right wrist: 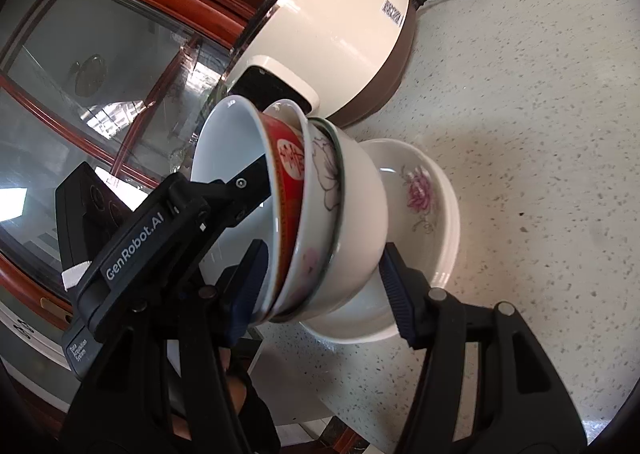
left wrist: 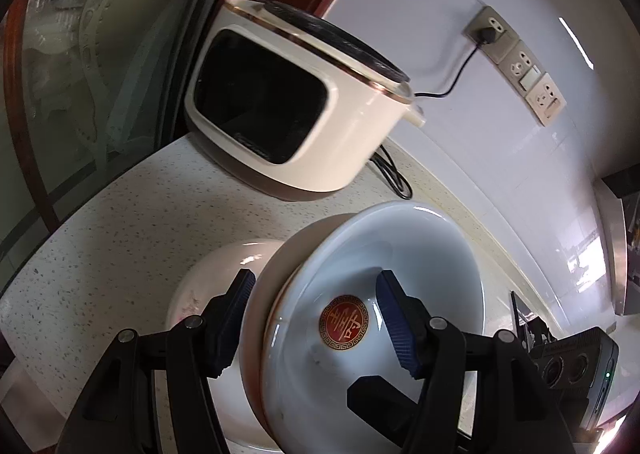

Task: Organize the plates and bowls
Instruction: 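Carry the nested bowl stack with the right tool over the flower plate stack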

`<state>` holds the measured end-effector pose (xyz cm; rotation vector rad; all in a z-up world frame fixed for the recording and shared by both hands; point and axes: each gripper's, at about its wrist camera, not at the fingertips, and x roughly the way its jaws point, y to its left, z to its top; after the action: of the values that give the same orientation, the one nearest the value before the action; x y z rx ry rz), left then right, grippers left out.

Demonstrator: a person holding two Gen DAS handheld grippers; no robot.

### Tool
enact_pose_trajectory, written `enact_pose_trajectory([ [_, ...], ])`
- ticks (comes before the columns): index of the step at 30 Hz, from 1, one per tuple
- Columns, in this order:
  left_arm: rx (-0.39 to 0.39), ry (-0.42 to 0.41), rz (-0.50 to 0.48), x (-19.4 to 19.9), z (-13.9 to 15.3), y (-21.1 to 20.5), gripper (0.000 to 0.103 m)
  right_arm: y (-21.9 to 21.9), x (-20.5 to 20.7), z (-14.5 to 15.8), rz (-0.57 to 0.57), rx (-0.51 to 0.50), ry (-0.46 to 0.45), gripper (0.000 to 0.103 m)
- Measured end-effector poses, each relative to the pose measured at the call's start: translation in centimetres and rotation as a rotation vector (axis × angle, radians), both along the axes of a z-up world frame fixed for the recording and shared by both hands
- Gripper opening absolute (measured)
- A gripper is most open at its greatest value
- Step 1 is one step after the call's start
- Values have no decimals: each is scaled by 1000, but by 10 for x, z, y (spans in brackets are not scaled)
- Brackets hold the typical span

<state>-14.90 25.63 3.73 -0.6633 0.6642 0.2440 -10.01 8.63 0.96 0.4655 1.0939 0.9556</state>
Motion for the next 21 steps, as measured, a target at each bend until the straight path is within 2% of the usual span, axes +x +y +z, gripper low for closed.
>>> enact_pose_trajectory([
  [10,-23,15,26,-2,-13,16,62,18,6,-14,31,-34,26,61],
  [16,-10,25,29,2,-17,16,63,24,11,-16,46,-40,13,62],
  [21,-33,16,22,0,-19,19,64,28,11,-11,59,-69,-5,65],
])
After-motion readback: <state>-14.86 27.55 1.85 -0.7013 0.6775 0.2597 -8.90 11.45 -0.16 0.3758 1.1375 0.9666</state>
